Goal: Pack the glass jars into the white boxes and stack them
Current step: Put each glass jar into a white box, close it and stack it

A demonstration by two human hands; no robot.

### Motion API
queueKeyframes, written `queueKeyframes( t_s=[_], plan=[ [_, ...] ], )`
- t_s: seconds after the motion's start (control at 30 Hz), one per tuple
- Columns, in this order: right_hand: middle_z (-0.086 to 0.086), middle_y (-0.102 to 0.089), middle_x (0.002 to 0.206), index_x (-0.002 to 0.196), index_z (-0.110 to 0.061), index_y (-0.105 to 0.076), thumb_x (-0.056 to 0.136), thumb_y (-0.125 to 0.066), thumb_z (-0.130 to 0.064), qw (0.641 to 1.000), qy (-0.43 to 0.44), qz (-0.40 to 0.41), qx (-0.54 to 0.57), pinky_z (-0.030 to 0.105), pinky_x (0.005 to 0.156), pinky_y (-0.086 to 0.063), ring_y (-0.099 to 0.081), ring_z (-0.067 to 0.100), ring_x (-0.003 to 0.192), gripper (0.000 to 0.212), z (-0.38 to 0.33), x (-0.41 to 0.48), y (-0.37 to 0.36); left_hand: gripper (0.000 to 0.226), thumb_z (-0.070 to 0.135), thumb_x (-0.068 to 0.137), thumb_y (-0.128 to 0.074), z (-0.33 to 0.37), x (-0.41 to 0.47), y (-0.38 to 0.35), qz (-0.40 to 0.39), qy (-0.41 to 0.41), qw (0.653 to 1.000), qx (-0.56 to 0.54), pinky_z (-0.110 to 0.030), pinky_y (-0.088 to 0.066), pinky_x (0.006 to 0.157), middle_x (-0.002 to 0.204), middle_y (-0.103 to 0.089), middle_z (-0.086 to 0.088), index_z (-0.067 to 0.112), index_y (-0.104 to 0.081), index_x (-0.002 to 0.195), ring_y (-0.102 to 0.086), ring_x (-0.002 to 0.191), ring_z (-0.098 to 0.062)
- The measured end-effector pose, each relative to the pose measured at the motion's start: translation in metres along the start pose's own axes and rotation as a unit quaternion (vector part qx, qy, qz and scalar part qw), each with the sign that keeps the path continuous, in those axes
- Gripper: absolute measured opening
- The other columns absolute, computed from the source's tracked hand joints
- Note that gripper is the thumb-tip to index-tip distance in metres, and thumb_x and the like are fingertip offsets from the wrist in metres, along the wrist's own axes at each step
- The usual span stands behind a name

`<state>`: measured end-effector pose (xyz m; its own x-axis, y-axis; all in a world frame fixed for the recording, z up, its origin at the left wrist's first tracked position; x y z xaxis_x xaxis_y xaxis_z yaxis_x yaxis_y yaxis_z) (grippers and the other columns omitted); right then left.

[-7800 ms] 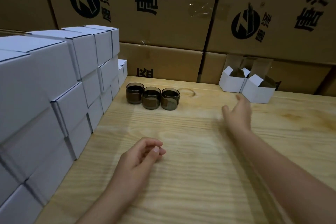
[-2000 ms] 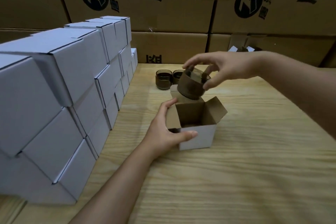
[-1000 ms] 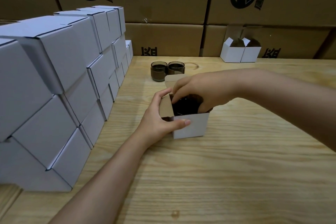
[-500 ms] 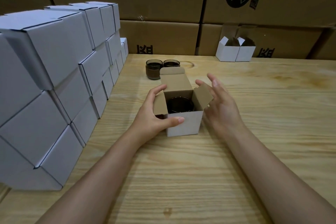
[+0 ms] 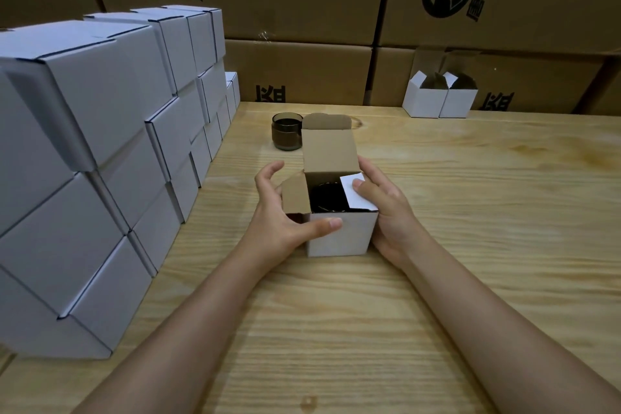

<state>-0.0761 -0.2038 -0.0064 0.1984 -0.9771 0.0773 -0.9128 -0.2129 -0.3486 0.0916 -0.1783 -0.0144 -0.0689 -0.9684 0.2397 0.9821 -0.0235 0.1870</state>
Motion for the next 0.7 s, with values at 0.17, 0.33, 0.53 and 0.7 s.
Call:
queueKeyframes(
  t_s=[0.17,0.33,0.53,0.7],
  plan=[
    [0.011,-0.065,0.118,0.133,-0.014,-0.049,0.096,-0.046,-0.005,1.0,0.017,-0.006,0.0,0.038,0.086,-0.053,-0.063,0.025,0.102,0.039,0.0019,0.0005,0.001,0.079,0.028,0.058,-0.09,-0.0036,0.0036,0.0006,0.02,-0.002,0.998,-0.061,-0.027,-0.053,0.086,0.115,-0.063,-0.005,0.031,-0.026,0.102,-0.065,0.099,-0.009],
    [0.008,-0.066,0.112,0.133,-0.017,-0.049,0.096,-0.045,-0.004,0.999,0.036,-0.014,-0.011,0.035,0.082,-0.055,-0.064,0.024,0.099,0.04,0.0027,0.0008,0.0002,0.048,0.021,0.071,-0.073,0.0003,0.0022,-0.0003,-0.037,-0.068,0.996,-0.048,-0.028,-0.052,0.085,0.123,-0.059,0.006,0.028,-0.042,0.107,-0.058,0.116,-0.013],
    [-0.001,-0.071,0.103,0.119,-0.038,-0.055,0.088,-0.056,-0.017,0.996,0.079,-0.026,-0.04,0.034,0.077,-0.055,-0.067,0.019,0.093,0.038,0.0006,-0.0012,-0.0028,0.031,0.022,0.073,-0.068,0.0026,0.0025,-0.0003,-0.056,-0.063,0.996,-0.036,-0.027,-0.051,0.08,0.114,-0.059,0.001,0.021,-0.055,0.101,-0.057,0.111,-0.013],
    [0.009,-0.065,0.111,0.114,-0.026,-0.054,0.06,-0.075,-0.068,0.991,0.108,-0.024,-0.07,0.046,0.085,-0.051,-0.062,0.03,0.102,0.072,0.002,-0.0053,-0.0066,0.032,0.019,0.072,-0.07,0.002,0.0035,-0.0005,-0.049,-0.062,0.995,-0.057,-0.028,-0.053,0.079,0.114,-0.062,0.001,0.021,-0.057,0.101,-0.059,0.11,-0.013]
  ],
)
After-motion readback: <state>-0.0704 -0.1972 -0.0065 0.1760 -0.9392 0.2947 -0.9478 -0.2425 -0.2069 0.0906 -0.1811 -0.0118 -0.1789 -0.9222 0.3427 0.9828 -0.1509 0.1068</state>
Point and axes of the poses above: each hand's wrist, its own x-axis towards the middle knuckle, its own y-axis out of the back of the hand, z = x × y, the point moved 1 cm from there along x, towards the middle knuckle
